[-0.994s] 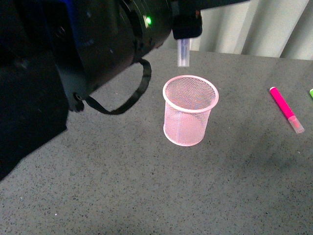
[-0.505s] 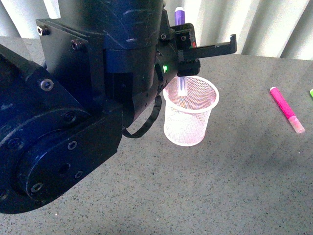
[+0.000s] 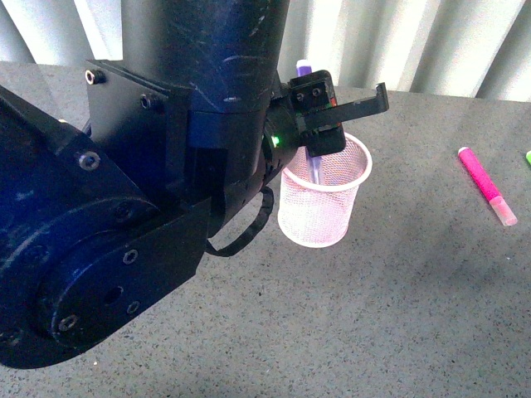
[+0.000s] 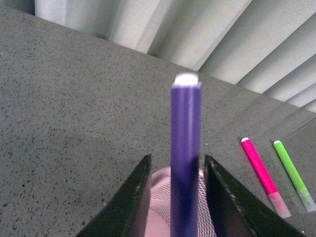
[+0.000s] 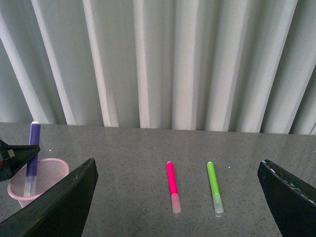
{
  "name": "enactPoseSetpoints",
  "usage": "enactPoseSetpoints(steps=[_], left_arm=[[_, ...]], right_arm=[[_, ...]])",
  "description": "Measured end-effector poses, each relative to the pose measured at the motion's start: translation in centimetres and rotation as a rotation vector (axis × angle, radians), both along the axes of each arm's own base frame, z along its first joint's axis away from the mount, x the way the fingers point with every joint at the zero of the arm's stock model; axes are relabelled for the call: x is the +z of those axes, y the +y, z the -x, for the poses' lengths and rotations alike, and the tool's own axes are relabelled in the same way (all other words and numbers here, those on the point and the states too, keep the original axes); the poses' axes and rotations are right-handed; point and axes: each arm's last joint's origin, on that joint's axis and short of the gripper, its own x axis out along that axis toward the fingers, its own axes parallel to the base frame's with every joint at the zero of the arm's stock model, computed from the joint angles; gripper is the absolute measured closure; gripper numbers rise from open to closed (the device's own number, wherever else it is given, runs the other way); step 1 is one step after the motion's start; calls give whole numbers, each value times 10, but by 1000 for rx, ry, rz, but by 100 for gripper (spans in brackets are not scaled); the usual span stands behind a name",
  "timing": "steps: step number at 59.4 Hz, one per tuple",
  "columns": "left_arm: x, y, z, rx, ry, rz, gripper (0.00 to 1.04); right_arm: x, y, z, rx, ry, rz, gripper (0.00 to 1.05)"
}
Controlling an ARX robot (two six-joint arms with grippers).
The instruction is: Insert purple and pink pens into pink cup
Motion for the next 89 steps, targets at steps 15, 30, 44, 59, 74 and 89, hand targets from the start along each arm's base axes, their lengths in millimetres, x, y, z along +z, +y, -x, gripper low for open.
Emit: enactPoseSetpoints(steps=[15, 30, 44, 59, 74, 89], left_arm=[[32, 28, 7, 8, 28, 22, 19], [69, 123, 52, -27, 244, -243, 7], [77, 146, 66, 19, 233, -315, 8], [72, 171, 98, 319, -300, -374, 50], [58, 189, 131, 312, -299, -390, 95], [61, 200, 153, 325, -310, -395, 101]], right_arm=[[0, 0, 0, 0, 0, 0, 7], [0, 0, 0, 0, 0, 0, 7], [0, 0, 0, 3, 0, 0, 7], [0, 0, 0, -1, 0, 0, 7], [0, 0, 0, 0, 0, 0, 7], [0, 0, 0, 0, 0, 0, 7]])
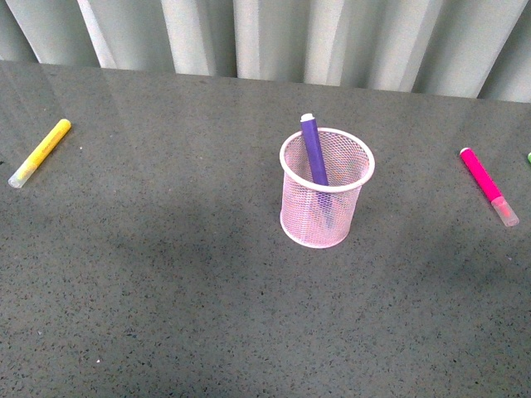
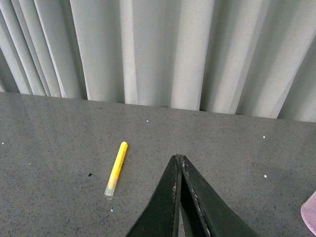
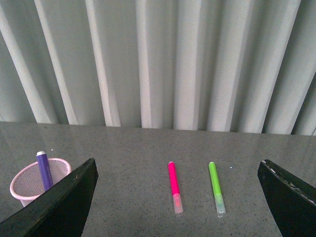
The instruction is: Insert purple and pink pens into pink cup
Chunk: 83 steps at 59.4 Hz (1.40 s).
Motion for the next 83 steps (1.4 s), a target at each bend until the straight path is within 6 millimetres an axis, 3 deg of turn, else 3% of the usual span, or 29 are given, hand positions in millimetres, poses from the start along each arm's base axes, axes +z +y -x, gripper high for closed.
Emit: enactPoseSetpoints(steps=[11, 83], left_arm=[[2, 11, 13, 0, -7, 1, 101], [8, 12, 53, 0, -30, 1, 101]], right_arm=[[0, 0, 0, 0, 0, 0, 7], [0, 0, 0, 0, 0, 0, 7]])
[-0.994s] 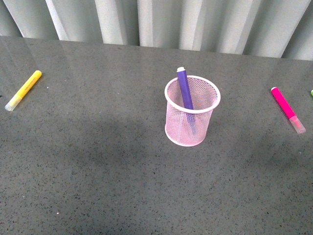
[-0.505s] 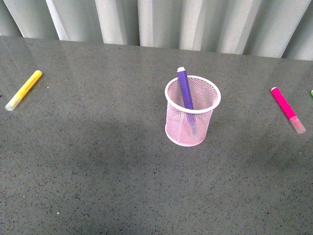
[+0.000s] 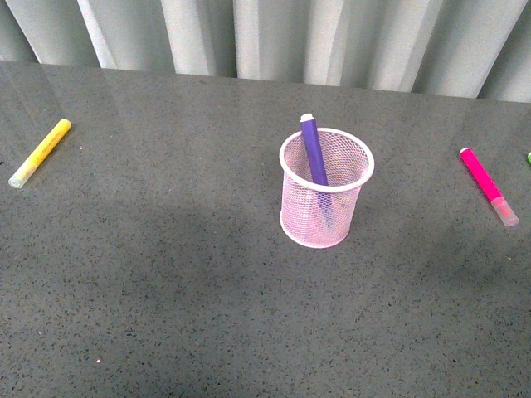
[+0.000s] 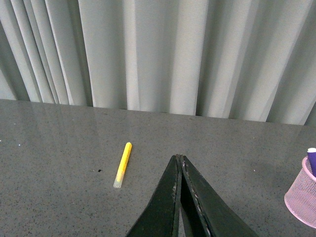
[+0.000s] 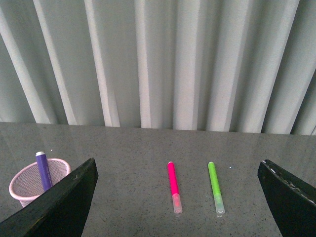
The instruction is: Insert purple and pink pens into pink cup
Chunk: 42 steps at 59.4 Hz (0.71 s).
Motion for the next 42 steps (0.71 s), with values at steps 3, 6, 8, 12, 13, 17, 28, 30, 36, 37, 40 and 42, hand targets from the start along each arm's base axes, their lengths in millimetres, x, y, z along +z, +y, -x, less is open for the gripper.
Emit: enactPoseSetpoints(steps=[3, 6, 8, 12, 13, 17, 28, 30, 36, 37, 40, 42], left_arm=[[0, 0, 1, 0, 0, 0, 101], [-3, 0, 6, 0, 26, 0, 101], [-5, 0, 9, -2, 34, 0, 101], [-3, 0, 12, -3, 3, 0, 101], [-3, 0, 12, -2, 2, 0, 101], [-3, 0, 12, -2, 5, 0, 101], [-3, 0, 12, -2, 6, 0, 77], [-3, 0, 12, -2, 6, 0, 71], [-3, 0, 12, -2, 6, 0, 53], [-3, 0, 12, -2, 6, 0, 50], [-3, 0, 12, -2, 6, 0, 41], [-3, 0, 12, -2, 6, 0, 35]], right_arm=[[0, 0, 0, 0, 0, 0, 7], [0, 0, 0, 0, 0, 0, 7], [0, 0, 0, 0, 0, 0, 7], [0, 0, 0, 0, 0, 0, 7], [0, 0, 0, 0, 0, 0, 7], [0, 0, 0, 0, 0, 0, 7], [0, 0, 0, 0, 0, 0, 7], [0, 0, 0, 0, 0, 0, 7], [0, 0, 0, 0, 0, 0, 7], [0, 0, 0, 0, 0, 0, 7], [0, 0, 0, 0, 0, 0, 7], [0, 0, 0, 0, 0, 0, 7]])
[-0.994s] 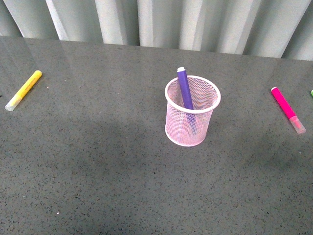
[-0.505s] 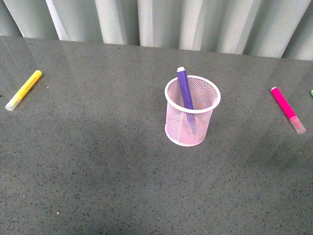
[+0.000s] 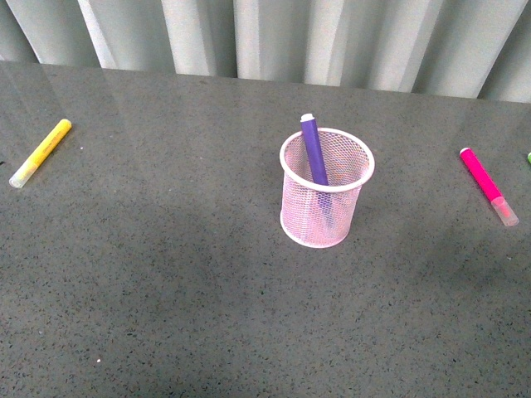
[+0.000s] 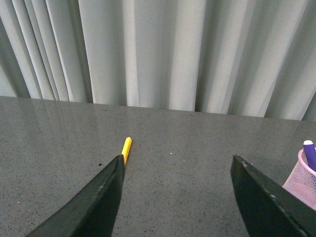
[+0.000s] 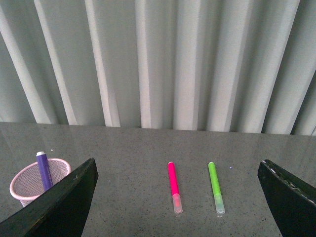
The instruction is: Insert purple and pink pens into pink cup
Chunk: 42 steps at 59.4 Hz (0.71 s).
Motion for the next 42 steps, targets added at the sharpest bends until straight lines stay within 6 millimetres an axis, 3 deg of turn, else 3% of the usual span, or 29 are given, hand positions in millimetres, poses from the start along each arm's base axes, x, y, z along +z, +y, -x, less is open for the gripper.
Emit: enactPoseSetpoints(steps=[10, 27, 34, 42], left_arm=[[0, 0, 0, 0, 0, -2, 5], [0, 0, 0, 0, 0, -3, 7], [0, 0, 0, 0, 0, -3, 7], [0, 0, 0, 0, 0, -3, 7]], right_arm=[[0, 0, 0, 0, 0, 0, 7], [0, 0, 0, -6, 3, -2, 7], [-2, -6, -8, -168, 332, 7, 7], [10, -18, -36, -135, 405, 19, 7]])
